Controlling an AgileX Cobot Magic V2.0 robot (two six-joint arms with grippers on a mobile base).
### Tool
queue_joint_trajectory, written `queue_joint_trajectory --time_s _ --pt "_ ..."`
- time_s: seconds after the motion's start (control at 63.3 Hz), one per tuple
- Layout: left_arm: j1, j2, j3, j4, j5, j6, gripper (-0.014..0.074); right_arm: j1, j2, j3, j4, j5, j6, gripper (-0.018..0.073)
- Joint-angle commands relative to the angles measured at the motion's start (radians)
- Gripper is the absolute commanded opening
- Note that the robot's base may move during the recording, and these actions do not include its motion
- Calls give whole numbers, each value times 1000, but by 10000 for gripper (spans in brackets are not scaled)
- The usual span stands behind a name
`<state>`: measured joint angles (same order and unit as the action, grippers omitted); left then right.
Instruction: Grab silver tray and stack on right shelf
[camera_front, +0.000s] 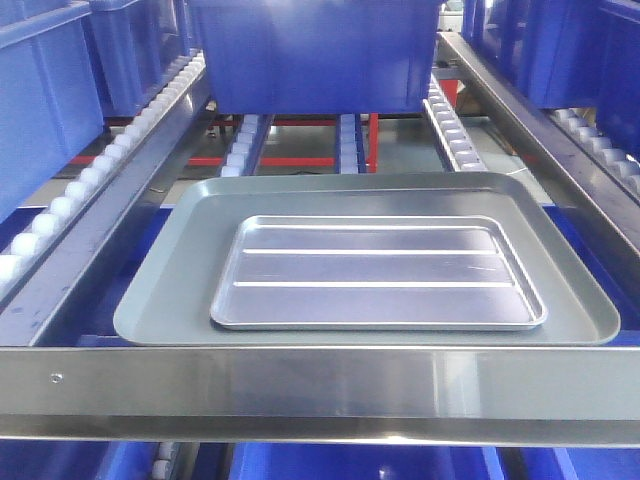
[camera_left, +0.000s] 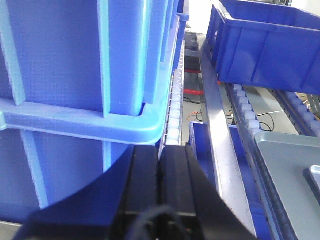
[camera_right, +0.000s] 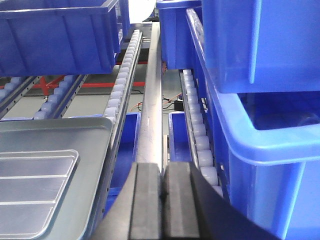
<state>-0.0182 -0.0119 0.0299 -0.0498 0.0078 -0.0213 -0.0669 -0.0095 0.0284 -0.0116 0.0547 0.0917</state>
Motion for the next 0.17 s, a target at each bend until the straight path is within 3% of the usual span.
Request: queue_joint_trajectory --time_s 0.0,0.158 --pt "-1 -14 19 -9 -94 -1 -101 -4 -21 -18 -1 -95 -11 57" --pt "-1 -14 19 -9 -94 -1 -101 -4 -21 -18 -1 -95 -11 57"
